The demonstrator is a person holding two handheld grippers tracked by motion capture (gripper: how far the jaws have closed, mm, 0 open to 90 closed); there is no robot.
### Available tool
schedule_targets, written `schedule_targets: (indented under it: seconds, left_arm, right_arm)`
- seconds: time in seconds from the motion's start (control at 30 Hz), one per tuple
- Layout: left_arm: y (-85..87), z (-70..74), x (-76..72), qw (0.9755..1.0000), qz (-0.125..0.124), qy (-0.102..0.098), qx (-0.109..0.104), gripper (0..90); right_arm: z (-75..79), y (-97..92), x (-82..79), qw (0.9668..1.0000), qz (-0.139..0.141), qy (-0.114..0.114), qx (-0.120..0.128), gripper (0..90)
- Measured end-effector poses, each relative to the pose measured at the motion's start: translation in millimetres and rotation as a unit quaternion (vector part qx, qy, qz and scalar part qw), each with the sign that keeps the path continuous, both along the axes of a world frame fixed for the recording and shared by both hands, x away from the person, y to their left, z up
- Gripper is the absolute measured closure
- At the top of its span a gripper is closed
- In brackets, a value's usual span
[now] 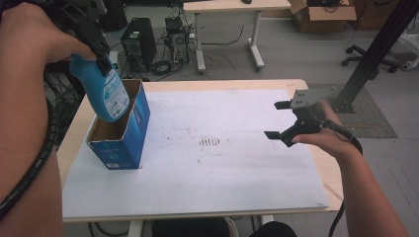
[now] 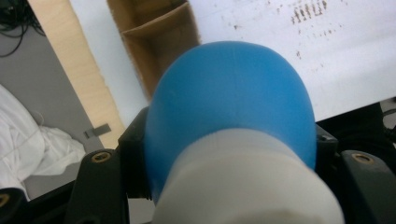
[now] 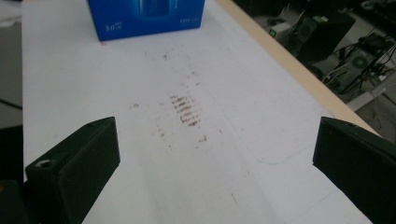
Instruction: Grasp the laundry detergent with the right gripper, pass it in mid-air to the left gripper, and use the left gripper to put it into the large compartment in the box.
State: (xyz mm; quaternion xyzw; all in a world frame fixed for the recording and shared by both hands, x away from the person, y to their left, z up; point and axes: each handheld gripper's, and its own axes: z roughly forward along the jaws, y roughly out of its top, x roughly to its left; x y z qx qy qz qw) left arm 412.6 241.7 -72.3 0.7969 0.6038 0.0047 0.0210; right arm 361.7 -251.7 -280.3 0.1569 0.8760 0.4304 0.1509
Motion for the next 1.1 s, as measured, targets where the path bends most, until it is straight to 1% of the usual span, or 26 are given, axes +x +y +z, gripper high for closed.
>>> schedule_targets:
  seconds: [0.03,0.1,0.13,0.17,0.2,0.23,0.27,0.3,0.37,0.4,0.43,0.47,0.5,0.53,0.57,0.6,0.7,0.73,0.77,0.83,0.87,0.9,0.97,1.0,1.03,1.1]
  left_arm:
    - [2.4,-0.9,0.6,1.0,0.003,0.002,0.0,38.0]
    - [7.2,-2.9,1.5,1.0,0.009,0.002,-0.001,38.0]
    - [10.9,-4.8,2.2,0.9999,0.016,0.003,-0.003,38.0]
    - [10.9,-4.8,2.2,0.9999,0.016,0.003,-0.003,38.0]
    - [12.8,-6.1,2.6,0.9998,0.018,0.003,-0.005,38.0]
    - [14.3,-7.4,3.1,0.9997,0.022,0.003,-0.005,38.0]
    - [17.3,-9.8,4.3,0.9995,0.031,0.004,-0.006,38.0]
    - [17.3,-9.8,4.3,0.9995,0.031,0.004,-0.006,38.0]
    - [20.5,-15.3,6.3,0.9992,0.039,0.003,-0.007,38.0]
    - [20.5,-15.3,6.3,0.9992,0.039,0.003,-0.007,38.0]
    - [22.4,-18.6,7.8,0.9991,0.042,0.006,-0.008,38.0]
    - [24.9,-25.2,10.2,0.9984,0.054,0.009,-0.009,38.0]
    - [24.9,-25.2,10.2,0.9984,0.054,0.009,-0.009,38.1]
    - [25.8,-31.0,12.0,0.9981,0.059,0.013,-0.004,38.0]
    - [25.8,-31.0,12.0,0.9981,0.059,0.013,-0.004,38.0]
    - [25.8,-34.4,13.0,0.998,0.061,0.015,-0.002,38.0]
    - [25.3,-40.8,14.9,0.9977,0.065,0.018,0.003,38.1]
    - [24.2,-45.8,15.9,0.9976,0.066,0.02,0.007,38.1]
    - [24.2,-45.8,15.9,0.9976,0.066,0.02,0.007,38.1]
    - [23.4,-51.1,17.0,0.9976,0.065,0.021,0.01,38.1]
    - [23.5,-55.9,17.7,0.9976,0.064,0.025,0.013,38.1]
    - [23.5,-55.9,17.7,0.9976,0.064,0.025,0.013,38.1]
    - [25.2,-60.5,18.5,0.9973,0.067,0.027,0.013,38.1]
    - [25.9,-62.0,18.6,0.9973,0.068,0.027,0.013,38.1]
    - [26.7,-64.6,18.8,0.997,0.071,0.027,0.015,38.1]
    - [28.3,-68.5,19.2,0.9968,0.073,0.028,0.016,38.1]
  right_arm:
    - [2.5,0.3,1.0,1.0,0.002,0.0,-0.009,0.9]
    - [6.9,0.3,2.9,0.9998,0.005,0.006,-0.017,0.9]
    - [9.8,0.1,4.2,0.9995,0.008,0.01,-0.03,0.9]
    - [11.0,0.0,4.8,0.9992,0.008,0.011,-0.038,0.9]
    - [11.0,0.0,4.8,0.9992,0.008,0.011,-0.038,0.9]
    - [12.0,-0.3,5.5,0.9988,0.008,0.015,-0.046,1.1]
    - [13.8,-0.9,6.4,0.9979,0.009,0.02,-0.06,1.3]
    - [14.9,-1.4,7.0,0.9973,0.011,0.024,-0.069,1.3]
    - [16.4,-1.9,7.3,0.9964,0.011,0.025,-0.08,1.5]
    - [17.2,-2.2,7.4,0.9958,0.013,0.029,-0.086,1.6]
    - [17.2,-2.2,7.4,0.9958,0.013,0.029,-0.086,1.6]
    - [18.4,-2.5,7.5,0.9949,0.018,0.031,-0.094,1.7]
    - [18.4,-2.5,7.5,0.9949,0.018,0.031,-0.094,1.7]
    - [19.5,-2.9,7.0,0.9942,0.02,0.034,-0.1,1.6]
    - [19.5,-2.9,7.0,0.9942,0.02,0.034,-0.1,1.6]
    - [19.9,-3.3,6.7,0.9941,0.019,0.035,-0.1,1.6]
    - [21.9,-4.1,6.6,0.9928,0.021,0.04,-0.111,1.7]
    - [22.2,-4.1,6.8,0.9924,0.024,0.041,-0.114,1.7]
    - [22.2,-4.1,6.8,0.9924,0.024,0.041,-0.114,1.7]
    - [23.3,-3.5,6.9,0.9909,0.027,0.045,-0.124,1.8]
    - [24.1,-3.1,7.3,0.9897,0.031,0.051,-0.13,1.8]
    - [24.1,-3.1,7.3,0.9897,0.031,0.051,-0.13,1.8]
    - [25.0,-2.8,8.0,0.9885,0.033,0.057,-0.136,1.9]
    - [25.8,-2.7,8.8,0.9874,0.035,0.06,-0.142,2.0]
    - [25.8,-2.7,8.8,0.9874,0.035,0.06,-0.142,2.0]
    - [27.1,-2.5,9.6,0.9855,0.038,0.066,-0.152,2.1]
